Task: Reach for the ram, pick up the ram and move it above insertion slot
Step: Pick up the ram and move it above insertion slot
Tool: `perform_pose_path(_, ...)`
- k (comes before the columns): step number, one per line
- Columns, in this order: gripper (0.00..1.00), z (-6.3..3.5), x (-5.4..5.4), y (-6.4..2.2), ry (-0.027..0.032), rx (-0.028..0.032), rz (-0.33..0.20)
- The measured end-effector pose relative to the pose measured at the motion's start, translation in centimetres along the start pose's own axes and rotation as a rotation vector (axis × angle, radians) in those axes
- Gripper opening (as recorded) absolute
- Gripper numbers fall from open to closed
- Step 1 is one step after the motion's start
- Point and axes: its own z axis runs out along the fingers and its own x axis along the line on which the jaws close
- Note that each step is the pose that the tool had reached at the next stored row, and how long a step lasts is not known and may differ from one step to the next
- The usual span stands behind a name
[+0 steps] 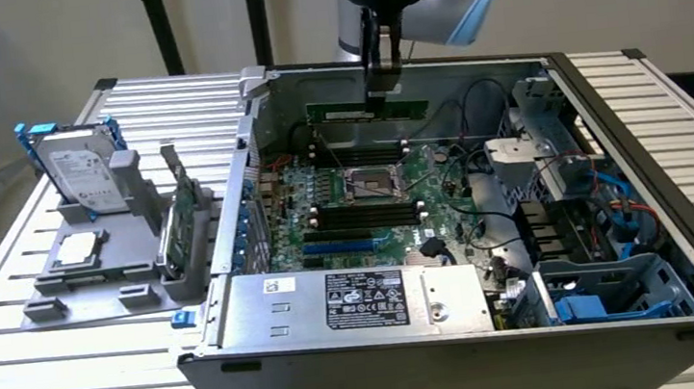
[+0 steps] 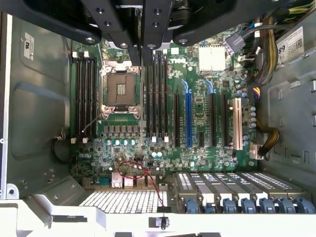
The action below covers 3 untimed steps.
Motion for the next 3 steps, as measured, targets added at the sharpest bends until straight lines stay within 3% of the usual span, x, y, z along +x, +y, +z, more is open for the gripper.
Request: perform_pose_path(3, 0.13, 0.0, 0.0, 0.0, 0.0001, 0.0, 0.0)
